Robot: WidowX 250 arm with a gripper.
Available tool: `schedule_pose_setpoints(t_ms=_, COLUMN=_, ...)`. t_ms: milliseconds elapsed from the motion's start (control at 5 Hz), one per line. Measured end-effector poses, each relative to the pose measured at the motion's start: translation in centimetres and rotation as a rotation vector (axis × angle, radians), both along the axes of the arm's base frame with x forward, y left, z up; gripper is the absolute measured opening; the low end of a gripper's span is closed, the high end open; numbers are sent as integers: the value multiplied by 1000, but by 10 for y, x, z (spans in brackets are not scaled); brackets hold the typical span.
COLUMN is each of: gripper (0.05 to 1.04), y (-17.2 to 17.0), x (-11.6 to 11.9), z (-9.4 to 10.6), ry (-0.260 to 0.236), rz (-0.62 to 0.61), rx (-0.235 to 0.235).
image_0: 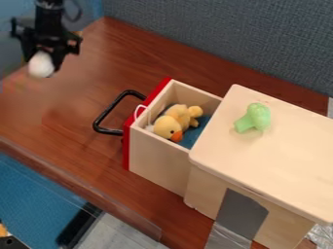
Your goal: Move the sushi to the top left of the table
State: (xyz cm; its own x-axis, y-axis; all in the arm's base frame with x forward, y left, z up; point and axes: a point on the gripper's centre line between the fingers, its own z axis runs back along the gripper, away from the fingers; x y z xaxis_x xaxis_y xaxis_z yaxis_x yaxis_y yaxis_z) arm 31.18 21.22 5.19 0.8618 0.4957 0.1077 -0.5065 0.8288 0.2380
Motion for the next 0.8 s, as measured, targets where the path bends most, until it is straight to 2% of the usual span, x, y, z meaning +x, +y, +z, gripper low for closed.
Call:
schedule_pose_setpoints(t_ms=200, gripper=586, y=-15, x=35, z=17, ry=-98, rz=-42, rx=-15)
schedule_pose_setpoints(t_ms=400, gripper=586, y=-40, x=74, z=-1, ry=-118, rz=-113, rx=-73)
schedule_pose_setpoints(t_ms=600, gripper=586, y=-62, x=110, z=-10, ry=-140, rz=-174, rx=-93)
schedule_pose_setpoints(t_ms=800, gripper=586, y=-78, x=135, z=-21, ry=-133, rz=-238, rx=-106)
